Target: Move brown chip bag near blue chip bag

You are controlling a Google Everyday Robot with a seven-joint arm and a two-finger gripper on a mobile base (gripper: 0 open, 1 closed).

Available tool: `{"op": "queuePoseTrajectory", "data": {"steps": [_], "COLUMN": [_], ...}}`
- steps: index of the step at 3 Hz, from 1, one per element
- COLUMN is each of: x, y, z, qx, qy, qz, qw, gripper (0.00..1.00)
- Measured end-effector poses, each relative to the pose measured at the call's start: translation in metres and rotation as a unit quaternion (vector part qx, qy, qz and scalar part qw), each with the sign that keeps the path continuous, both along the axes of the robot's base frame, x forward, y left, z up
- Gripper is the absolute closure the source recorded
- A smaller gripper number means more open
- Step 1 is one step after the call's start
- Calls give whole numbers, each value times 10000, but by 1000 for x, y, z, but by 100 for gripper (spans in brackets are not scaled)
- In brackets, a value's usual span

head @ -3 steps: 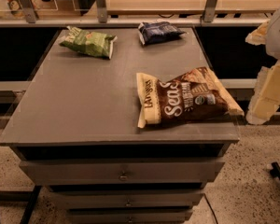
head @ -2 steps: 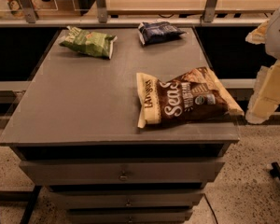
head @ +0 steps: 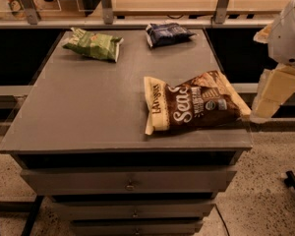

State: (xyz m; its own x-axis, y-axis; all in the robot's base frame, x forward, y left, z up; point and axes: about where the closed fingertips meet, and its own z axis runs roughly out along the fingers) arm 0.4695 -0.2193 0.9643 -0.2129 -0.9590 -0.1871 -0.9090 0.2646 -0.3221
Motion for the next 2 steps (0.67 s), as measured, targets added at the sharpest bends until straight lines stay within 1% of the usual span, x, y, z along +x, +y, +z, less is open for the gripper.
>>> {"op": "queuePoseTrajectory", "data": {"steps": [1,2], "x": [18,37], "y": [0,2], "z": [-15,-38], "qx": [-20,-74], "qy": [-165,-213], "qz": [72,140], "qw": [9998,9996], "gripper": [0,0]}}
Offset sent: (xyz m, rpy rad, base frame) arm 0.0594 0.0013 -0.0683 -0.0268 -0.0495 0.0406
